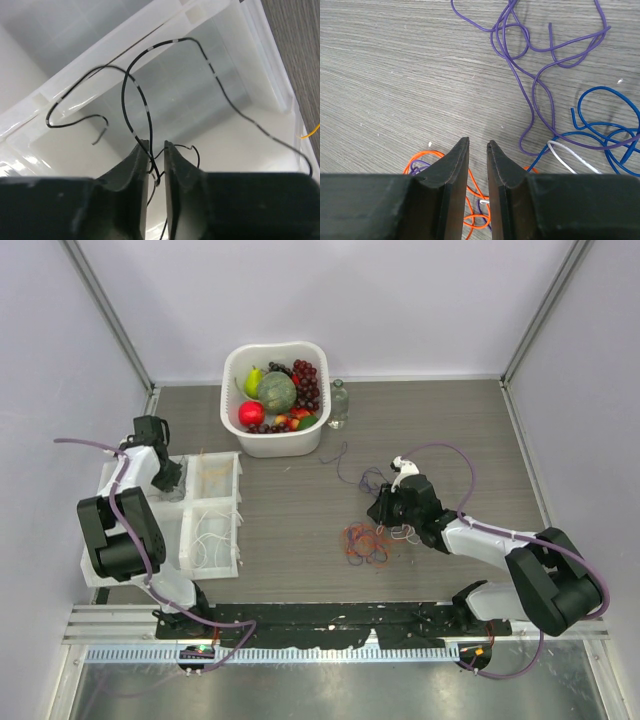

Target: Untangle the cables

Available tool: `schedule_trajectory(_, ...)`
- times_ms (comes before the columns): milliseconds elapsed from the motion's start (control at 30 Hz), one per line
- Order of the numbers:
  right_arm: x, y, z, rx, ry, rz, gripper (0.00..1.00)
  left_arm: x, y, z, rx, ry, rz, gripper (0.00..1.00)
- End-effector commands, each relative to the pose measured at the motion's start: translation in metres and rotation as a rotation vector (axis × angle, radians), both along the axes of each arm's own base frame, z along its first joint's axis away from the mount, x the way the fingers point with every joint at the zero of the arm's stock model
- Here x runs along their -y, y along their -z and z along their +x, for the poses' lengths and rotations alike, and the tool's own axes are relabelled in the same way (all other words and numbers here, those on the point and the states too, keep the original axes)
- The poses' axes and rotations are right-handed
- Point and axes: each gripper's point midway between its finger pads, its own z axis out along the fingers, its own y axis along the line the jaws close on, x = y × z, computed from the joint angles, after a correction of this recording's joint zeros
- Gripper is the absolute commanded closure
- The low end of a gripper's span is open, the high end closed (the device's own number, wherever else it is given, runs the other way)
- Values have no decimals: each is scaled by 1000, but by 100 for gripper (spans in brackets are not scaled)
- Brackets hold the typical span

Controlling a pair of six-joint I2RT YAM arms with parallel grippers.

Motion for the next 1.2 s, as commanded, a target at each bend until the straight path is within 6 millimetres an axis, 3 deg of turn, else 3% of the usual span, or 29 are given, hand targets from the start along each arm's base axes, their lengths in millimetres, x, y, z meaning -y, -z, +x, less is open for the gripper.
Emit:
schedule_trajectory(0, -3, -15, 8, 60, 2, 35, 74, -1, -25, 11, 65, 15, -5, 73)
schedule_trajectory(233, -2, -15, 7, 60, 2, 35, 74, 9, -70, -3, 182, 27, -1, 34)
schedule_trajectory(333, -3, -16, 7, 61, 1, 36, 74, 10, -91, -12, 233, 42, 27, 27)
schedule_trajectory(433, -3, -16, 7, 61, 0, 35, 74, 11, -113, -23, 284, 52, 57, 25)
schedule_trajectory(567, -3, -16, 7, 57, 0, 33, 74, 30, -142, -23, 401, 162, 63, 24)
schedule_trajectory(633, -3, -14, 8, 53, 0, 31, 74, 70, -158, -15, 501, 358, -5, 26)
schedule_trajectory(733, -3, -14, 8, 53, -1, 29, 74, 164, -176, -13, 646, 736, -120, 28)
schedule_trajectory(767, -4, -13, 8, 52, -3, 30, 73, 212, -182, -24, 684, 911, -143, 28)
schedule_trajectory(867, -4, -18, 9, 33, 1, 23, 70, 301, -181, -53, 766, 1210, -214, 27)
schedule_trajectory(933, -3, -31, 7, 12, 19, 29, 68, 345, -166, -73, 757, 1336, -276, 26)
schedule_trajectory(1000, -3, -49, -2, 17, 24, 74, 63, 381, -141, -90, 696, 1438, -308, 25)
schedule_trajectory(1033, 0, -48, -9, -9, 33, 79, 59, 399, -125, -99, 649, 1494, -318, 25)
schedule_trajectory(1067, 2, -61, -12, 26, 40, 102, 57, 414, -110, -105, 604, 1539, -325, 26)
schedule_trajectory(1100, 10, -53, -20, -15, 65, 84, 53, 428, -97, -114, 562, 1586, -334, 27)
schedule_trajectory(1133, 13, -61, -24, 4, 75, 97, 51, 439, -87, -118, 526, 1622, -329, 30)
schedule_trajectory(1167, 18, -58, -32, -21, 93, 92, 49, 447, -77, -121, 489, 1641, -324, 32)
